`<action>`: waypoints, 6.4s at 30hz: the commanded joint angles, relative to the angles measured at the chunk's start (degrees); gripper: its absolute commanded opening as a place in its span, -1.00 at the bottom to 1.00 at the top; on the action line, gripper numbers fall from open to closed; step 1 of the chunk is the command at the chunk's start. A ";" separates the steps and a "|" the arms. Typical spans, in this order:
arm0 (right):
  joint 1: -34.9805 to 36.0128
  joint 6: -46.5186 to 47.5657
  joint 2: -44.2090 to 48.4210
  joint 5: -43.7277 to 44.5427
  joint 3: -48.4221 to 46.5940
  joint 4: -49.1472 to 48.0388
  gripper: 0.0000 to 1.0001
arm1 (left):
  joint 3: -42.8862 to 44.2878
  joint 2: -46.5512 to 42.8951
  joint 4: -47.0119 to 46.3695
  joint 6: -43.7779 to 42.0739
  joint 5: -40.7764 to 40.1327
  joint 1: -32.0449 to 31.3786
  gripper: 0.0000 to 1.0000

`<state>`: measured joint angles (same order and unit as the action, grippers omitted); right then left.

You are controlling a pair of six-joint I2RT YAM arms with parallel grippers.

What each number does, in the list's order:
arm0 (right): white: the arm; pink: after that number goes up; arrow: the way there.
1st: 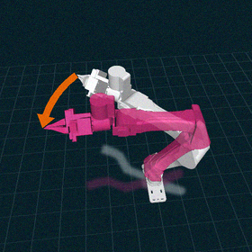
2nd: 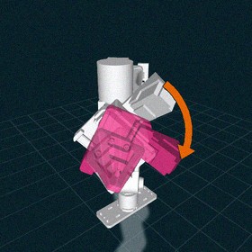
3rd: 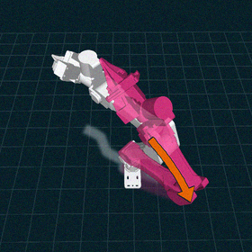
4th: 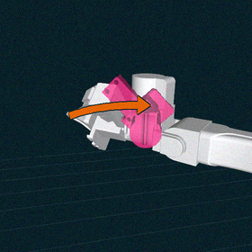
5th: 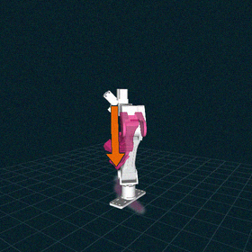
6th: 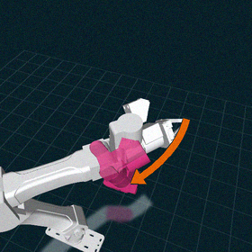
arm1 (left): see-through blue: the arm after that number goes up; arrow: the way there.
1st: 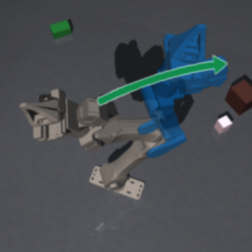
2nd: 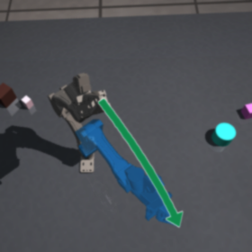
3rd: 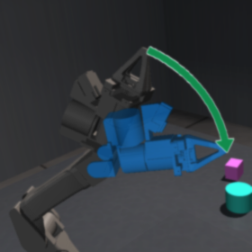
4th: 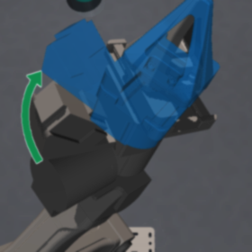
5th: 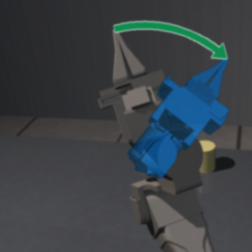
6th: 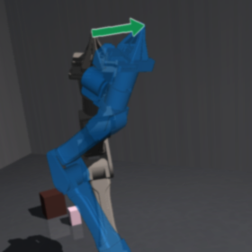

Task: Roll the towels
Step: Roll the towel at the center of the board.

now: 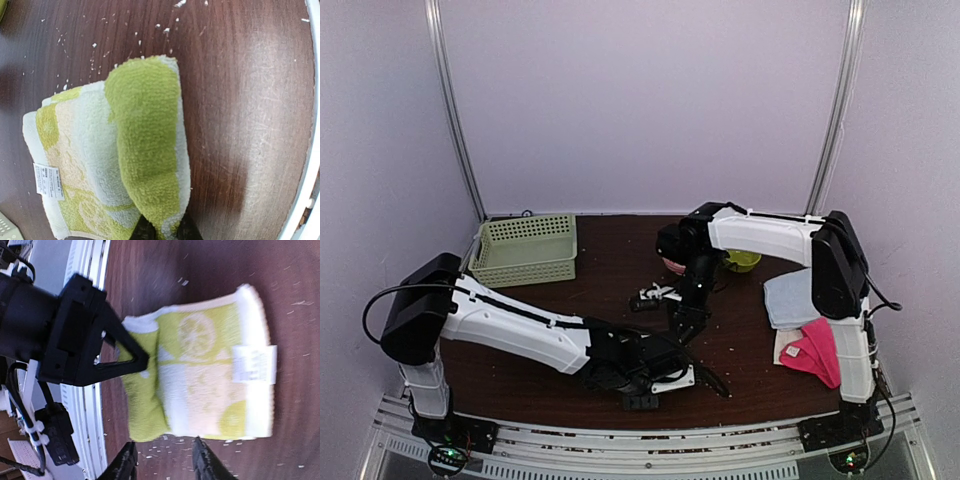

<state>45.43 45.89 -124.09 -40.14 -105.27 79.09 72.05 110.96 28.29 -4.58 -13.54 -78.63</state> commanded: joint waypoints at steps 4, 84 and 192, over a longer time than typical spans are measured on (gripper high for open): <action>-1.92 -8.45 -6.96 -0.64 -3.43 -5.93 -0.37 | -3.02 -3.98 -5.73 1.80 15.34 5.73 -1.00; 19.88 -11.86 13.42 19.53 27.79 -27.07 -0.91 | -7.92 -11.91 -4.76 12.16 28.21 29.15 -0.07; -13.46 1.00 35.95 -18.29 16.06 -14.01 -0.01 | 10.53 13.51 6.54 7.64 52.44 21.76 -0.91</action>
<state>30.41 33.93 -90.89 -45.08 -94.63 58.46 80.62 117.97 28.80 0.23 26.22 -58.76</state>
